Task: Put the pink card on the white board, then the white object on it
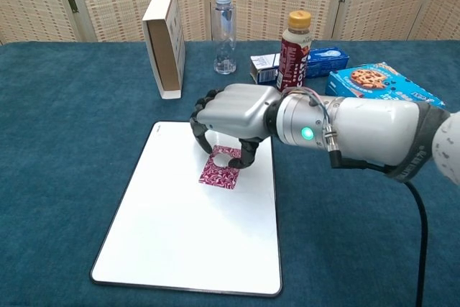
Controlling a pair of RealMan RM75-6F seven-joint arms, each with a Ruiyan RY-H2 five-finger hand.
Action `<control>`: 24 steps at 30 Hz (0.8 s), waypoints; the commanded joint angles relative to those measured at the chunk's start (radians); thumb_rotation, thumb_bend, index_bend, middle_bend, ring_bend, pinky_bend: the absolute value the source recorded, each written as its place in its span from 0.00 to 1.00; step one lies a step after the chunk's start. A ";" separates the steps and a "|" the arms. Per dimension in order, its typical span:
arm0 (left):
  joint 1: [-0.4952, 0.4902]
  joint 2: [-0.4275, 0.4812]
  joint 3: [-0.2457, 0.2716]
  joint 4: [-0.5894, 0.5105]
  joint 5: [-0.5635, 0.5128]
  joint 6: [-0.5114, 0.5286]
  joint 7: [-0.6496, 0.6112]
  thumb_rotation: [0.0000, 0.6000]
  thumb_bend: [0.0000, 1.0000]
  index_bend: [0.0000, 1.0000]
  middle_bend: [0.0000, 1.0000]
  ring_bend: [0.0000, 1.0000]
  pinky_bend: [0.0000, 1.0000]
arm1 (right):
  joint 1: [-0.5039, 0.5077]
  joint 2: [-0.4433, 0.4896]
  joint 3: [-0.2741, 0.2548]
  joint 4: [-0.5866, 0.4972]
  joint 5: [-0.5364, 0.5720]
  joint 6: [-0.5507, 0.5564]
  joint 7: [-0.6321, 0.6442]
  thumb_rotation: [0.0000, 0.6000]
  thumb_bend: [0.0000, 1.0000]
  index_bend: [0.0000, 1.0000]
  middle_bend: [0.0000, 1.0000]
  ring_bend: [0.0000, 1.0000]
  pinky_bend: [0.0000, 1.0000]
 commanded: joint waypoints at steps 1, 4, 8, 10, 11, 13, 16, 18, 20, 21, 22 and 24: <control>0.000 -0.001 0.000 0.002 -0.001 -0.001 0.000 1.00 0.29 0.22 0.18 0.17 0.00 | 0.002 0.006 -0.010 -0.006 0.000 0.008 0.006 1.00 0.36 0.23 0.16 0.04 0.00; -0.001 -0.002 0.001 0.002 0.000 -0.005 0.000 1.00 0.29 0.22 0.18 0.17 0.00 | -0.005 0.022 -0.018 -0.023 -0.006 0.032 0.018 1.00 0.36 0.11 0.15 0.04 0.00; 0.001 -0.004 0.001 0.011 0.002 -0.002 -0.012 1.00 0.29 0.22 0.18 0.17 0.00 | -0.059 0.097 -0.031 -0.090 -0.022 0.120 0.051 1.00 0.36 0.08 0.15 0.05 0.00; 0.000 -0.005 -0.002 0.018 -0.005 -0.006 -0.017 1.00 0.29 0.22 0.18 0.17 0.00 | -0.105 0.157 -0.047 -0.142 -0.040 0.182 0.069 1.00 0.36 0.08 0.15 0.04 0.00; 0.000 -0.006 -0.003 0.020 -0.006 -0.008 -0.018 1.00 0.29 0.22 0.18 0.17 0.00 | -0.119 0.176 -0.052 -0.158 -0.047 0.203 0.075 1.00 0.36 0.08 0.15 0.04 0.00; -0.003 -0.008 -0.006 0.024 -0.009 -0.011 -0.021 1.00 0.29 0.22 0.18 0.17 0.00 | -0.174 0.242 -0.074 -0.212 -0.076 0.276 0.095 1.00 0.36 0.08 0.15 0.04 0.00; -0.010 -0.011 -0.011 0.025 -0.005 -0.015 -0.022 1.00 0.29 0.22 0.18 0.17 0.00 | -0.259 0.335 -0.113 -0.282 -0.125 0.388 0.122 1.00 0.36 0.08 0.15 0.05 0.00; -0.016 -0.014 -0.014 0.023 0.000 -0.016 -0.020 1.00 0.29 0.22 0.18 0.17 0.00 | -0.325 0.396 -0.141 -0.318 -0.161 0.472 0.152 1.00 0.36 0.08 0.15 0.06 0.00; -0.022 -0.017 -0.019 0.023 0.005 -0.015 -0.017 1.00 0.29 0.22 0.18 0.17 0.00 | -0.394 0.451 -0.168 -0.343 -0.189 0.555 0.190 1.00 0.36 0.08 0.15 0.07 0.00; -0.025 -0.019 -0.022 0.023 0.007 -0.015 -0.015 1.00 0.29 0.22 0.18 0.17 0.00 | -0.423 0.472 -0.178 -0.350 -0.199 0.589 0.207 1.00 0.37 0.08 0.14 0.07 0.00; -0.028 -0.022 -0.024 0.023 0.008 -0.015 -0.013 1.00 0.29 0.22 0.18 0.17 0.00 | -0.452 0.491 -0.188 -0.356 -0.210 0.622 0.225 1.00 0.36 0.08 0.14 0.07 0.00; -0.037 -0.026 -0.028 0.019 0.012 -0.019 -0.009 1.00 0.29 0.22 0.18 0.17 0.00 | -0.516 0.526 -0.210 -0.364 -0.236 0.695 0.269 1.00 0.36 0.08 0.14 0.06 0.00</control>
